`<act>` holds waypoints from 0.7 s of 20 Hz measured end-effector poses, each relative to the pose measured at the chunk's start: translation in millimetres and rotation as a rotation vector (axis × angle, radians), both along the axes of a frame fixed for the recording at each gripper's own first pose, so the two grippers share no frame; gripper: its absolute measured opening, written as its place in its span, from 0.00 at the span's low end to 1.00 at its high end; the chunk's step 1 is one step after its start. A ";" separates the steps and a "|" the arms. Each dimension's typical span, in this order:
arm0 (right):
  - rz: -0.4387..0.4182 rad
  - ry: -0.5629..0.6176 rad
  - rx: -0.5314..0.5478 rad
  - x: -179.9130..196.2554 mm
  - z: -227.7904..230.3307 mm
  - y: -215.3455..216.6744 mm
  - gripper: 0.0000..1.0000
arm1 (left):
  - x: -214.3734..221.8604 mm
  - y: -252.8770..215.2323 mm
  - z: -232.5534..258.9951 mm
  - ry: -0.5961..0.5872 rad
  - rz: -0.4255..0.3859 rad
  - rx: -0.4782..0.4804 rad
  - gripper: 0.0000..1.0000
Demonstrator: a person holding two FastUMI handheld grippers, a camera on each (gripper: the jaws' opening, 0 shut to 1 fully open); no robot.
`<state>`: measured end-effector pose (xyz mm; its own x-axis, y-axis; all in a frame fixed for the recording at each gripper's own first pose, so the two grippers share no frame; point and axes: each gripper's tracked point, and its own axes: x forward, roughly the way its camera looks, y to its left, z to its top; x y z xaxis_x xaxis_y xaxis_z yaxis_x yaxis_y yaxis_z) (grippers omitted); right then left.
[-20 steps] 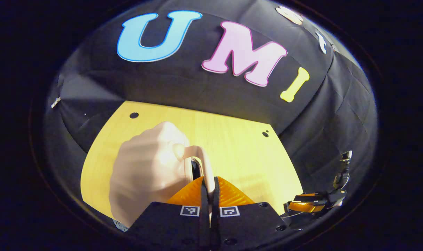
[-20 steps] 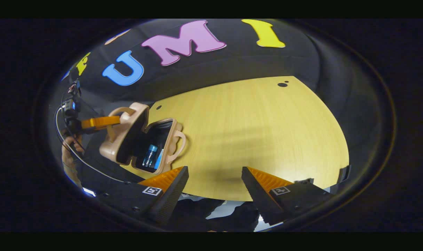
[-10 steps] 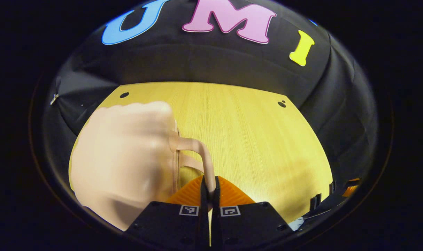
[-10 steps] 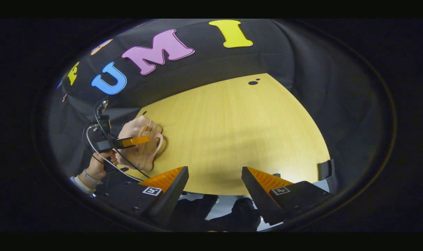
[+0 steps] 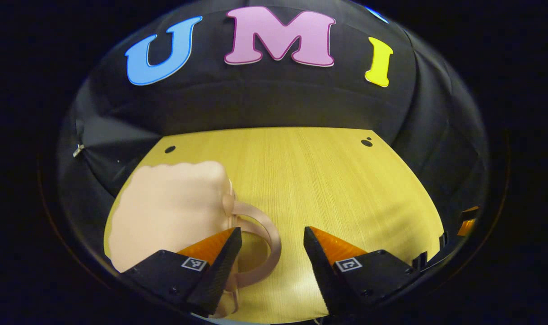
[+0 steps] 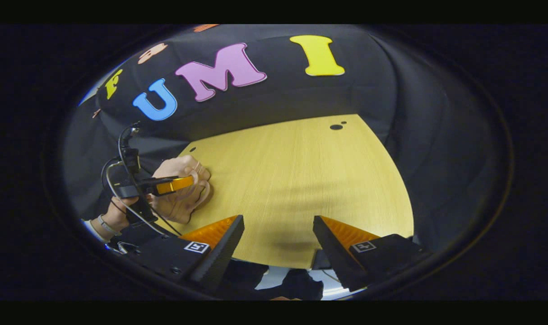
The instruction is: First open the suitcase, pack the skin care products into it, and then close the suitcase.
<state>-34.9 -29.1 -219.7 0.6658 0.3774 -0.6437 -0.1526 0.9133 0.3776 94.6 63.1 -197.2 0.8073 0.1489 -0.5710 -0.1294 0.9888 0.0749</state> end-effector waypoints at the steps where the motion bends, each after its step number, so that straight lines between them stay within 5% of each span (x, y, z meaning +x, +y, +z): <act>1: -0.006 -0.039 0.004 8.6 11.9 2.0 0.98 | 0.1 -4.2 15.6 -0.034 -0.005 0.013 0.92; 14: -0.180 -0.644 -0.181 102.6 224.7 37.0 0.98 | -9.4 -56.7 226.8 -0.451 -0.145 0.055 0.95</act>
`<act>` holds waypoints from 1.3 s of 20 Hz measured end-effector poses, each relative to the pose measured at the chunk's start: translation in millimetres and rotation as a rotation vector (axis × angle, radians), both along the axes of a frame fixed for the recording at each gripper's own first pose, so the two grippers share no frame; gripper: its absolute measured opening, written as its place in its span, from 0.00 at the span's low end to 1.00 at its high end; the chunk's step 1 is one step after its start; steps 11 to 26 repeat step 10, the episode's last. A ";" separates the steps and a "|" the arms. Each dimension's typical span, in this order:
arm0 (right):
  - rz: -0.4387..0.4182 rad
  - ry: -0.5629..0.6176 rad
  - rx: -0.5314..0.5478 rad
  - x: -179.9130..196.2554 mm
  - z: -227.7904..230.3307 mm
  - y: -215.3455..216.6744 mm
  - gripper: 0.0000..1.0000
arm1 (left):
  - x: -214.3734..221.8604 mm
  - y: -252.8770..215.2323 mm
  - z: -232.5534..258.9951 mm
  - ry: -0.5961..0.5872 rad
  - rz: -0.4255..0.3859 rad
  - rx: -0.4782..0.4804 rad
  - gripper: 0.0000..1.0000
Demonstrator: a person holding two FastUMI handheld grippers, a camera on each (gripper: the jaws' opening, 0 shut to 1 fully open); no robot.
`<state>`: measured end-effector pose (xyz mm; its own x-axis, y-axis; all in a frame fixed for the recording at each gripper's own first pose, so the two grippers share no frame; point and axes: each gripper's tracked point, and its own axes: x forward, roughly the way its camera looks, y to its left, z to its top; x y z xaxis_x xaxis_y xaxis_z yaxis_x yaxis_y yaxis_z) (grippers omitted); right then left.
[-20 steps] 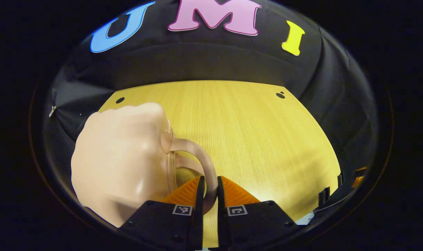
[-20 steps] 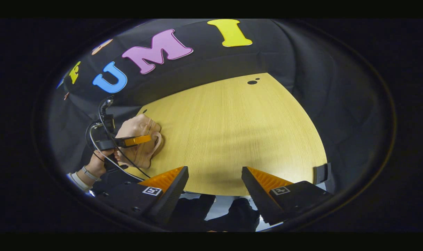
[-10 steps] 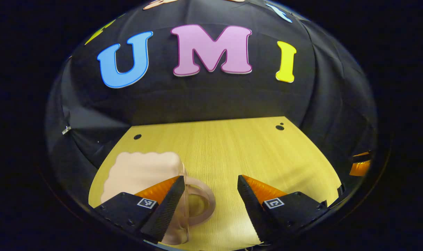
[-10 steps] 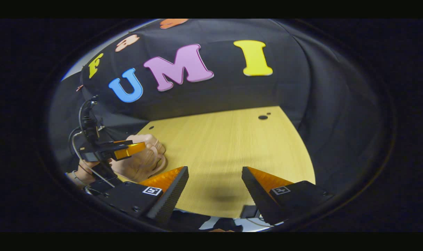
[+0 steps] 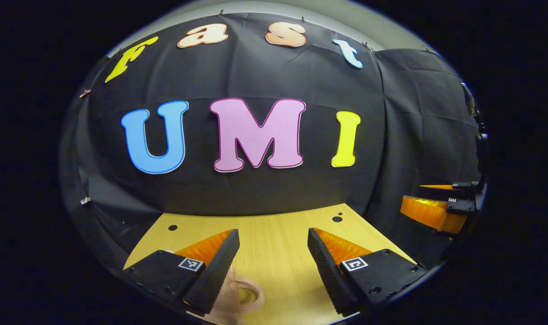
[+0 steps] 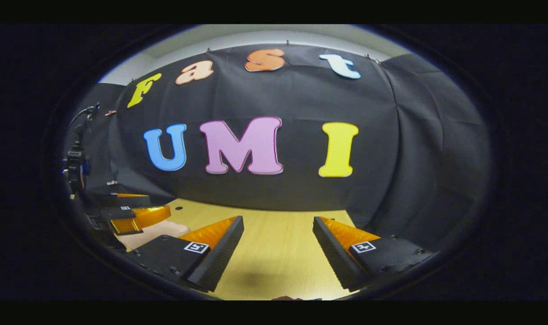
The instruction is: First open the suitcase, pack the skin care products into it, and then close the suitcase.
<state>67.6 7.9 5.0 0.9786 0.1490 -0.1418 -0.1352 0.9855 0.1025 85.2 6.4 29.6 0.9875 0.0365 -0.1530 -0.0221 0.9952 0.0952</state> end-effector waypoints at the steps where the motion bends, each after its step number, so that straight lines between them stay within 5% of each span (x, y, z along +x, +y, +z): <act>1: -0.013 -0.036 -0.007 0.7 12.7 1.4 0.98 | -1.9 1.4 12.5 -0.031 -0.009 0.028 0.95; 10: -0.004 -0.211 -0.042 -15.7 58.8 33.6 0.98 | -28.2 -2.7 46.6 -0.138 -0.017 0.050 0.95; 26: -0.004 -0.211 -0.042 -15.7 58.8 33.6 0.98 | -28.2 -2.7 46.6 -0.138 -0.017 0.050 0.95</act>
